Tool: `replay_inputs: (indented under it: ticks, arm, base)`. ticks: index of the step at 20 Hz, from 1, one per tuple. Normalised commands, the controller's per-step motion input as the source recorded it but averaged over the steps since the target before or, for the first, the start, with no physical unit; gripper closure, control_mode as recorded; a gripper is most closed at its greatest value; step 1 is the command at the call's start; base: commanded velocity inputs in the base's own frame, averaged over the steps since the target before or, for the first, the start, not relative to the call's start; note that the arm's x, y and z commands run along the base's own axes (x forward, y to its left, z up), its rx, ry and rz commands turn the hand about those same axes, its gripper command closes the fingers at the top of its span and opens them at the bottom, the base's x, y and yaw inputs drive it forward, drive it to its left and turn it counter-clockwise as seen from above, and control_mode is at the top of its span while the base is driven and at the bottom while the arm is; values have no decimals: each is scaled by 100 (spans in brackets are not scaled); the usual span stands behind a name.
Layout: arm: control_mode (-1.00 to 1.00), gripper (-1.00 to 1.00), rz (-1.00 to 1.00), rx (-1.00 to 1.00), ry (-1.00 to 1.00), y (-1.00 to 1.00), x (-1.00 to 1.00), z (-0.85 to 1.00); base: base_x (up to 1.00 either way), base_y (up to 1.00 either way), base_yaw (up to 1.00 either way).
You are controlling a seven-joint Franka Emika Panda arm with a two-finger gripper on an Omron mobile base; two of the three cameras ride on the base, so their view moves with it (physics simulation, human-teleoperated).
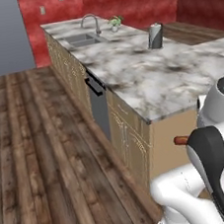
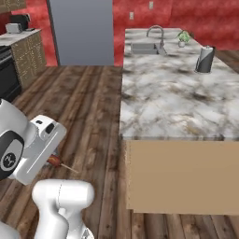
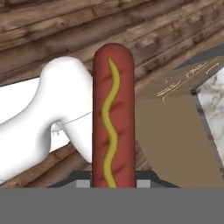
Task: Place the cold items (tangerine and orange) from the fridge in one tupperware on the dining counter. Place the warm items (kebab skewer and hot dog) in the stove area in another tupperware.
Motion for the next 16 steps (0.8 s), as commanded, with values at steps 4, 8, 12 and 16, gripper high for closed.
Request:
replay_inputs:
  ticks: [4, 8, 12, 16]
  arm:
    - [100, 100, 0, 0, 0, 0, 0, 0]
    - [100, 100, 0, 0, 0, 0, 0, 0]
    - [100, 100, 0, 0, 0, 0, 0, 0]
    - [100, 100, 0, 0, 0, 0, 0, 0]
  base:
    - [-27, -89, -13]
    - [26, -100, -5]
    - [62, -100, 0]
    - [53, -100, 0]
